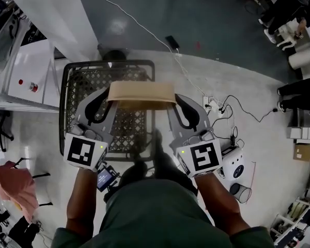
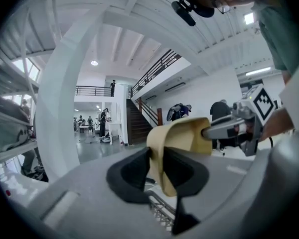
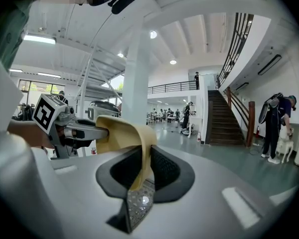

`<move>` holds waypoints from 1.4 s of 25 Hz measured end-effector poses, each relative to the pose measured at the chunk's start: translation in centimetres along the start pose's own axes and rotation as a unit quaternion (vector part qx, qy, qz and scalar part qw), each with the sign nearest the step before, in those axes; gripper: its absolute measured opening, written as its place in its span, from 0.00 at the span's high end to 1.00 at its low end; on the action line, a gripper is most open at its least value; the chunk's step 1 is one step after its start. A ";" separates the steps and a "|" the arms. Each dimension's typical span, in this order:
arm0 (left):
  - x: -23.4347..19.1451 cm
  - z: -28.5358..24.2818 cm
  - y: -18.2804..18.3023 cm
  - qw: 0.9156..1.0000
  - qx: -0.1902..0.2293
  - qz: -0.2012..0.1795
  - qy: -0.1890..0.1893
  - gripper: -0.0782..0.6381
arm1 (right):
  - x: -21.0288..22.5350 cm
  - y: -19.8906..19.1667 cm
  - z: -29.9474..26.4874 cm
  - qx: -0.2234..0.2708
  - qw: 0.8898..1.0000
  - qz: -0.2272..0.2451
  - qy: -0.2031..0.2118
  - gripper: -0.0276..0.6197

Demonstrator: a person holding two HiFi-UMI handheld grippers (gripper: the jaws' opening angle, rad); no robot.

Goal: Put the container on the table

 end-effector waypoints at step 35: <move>-5.6 -7.9 -16.4 0.983 -0.144 0.111 0.037 0.79 | 1.5 -16.7 -12.5 -0.174 0.982 -0.039 0.071 0.87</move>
Point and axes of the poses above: the fingertips, and each gripper's own axes: z backward along the fingers, x to its right, y out of its top, the point moved 7 cm from there along z, backward along the fingers, and after that the axes turned 12 degrees about -y, right-handed, at the moved point
